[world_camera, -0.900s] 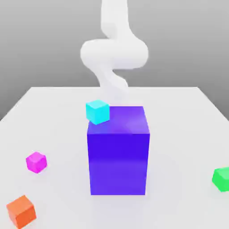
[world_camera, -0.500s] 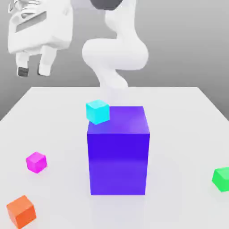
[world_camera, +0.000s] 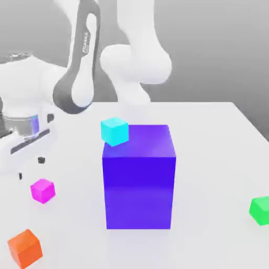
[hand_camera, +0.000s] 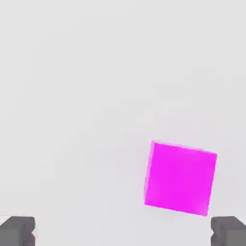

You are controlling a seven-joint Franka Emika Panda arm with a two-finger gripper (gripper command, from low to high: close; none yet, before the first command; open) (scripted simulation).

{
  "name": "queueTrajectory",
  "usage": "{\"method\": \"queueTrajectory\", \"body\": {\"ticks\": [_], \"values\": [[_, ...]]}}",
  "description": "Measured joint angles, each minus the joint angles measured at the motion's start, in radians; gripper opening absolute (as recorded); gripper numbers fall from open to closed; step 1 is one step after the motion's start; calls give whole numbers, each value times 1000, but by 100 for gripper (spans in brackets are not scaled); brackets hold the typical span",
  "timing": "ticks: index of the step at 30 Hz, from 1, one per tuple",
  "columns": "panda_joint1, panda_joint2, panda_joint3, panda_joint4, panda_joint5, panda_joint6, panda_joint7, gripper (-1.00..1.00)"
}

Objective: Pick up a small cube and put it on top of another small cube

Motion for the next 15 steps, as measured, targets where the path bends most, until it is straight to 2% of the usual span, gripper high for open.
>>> {"method": "queueTrajectory", "body": {"ticks": [6,7,15], "values": [[-64,215,86,33,86,172,-48,0],[-73,234,96,36,90,188,-51,-100],[-65,207,86,31,80,167,-44,-100]]}}
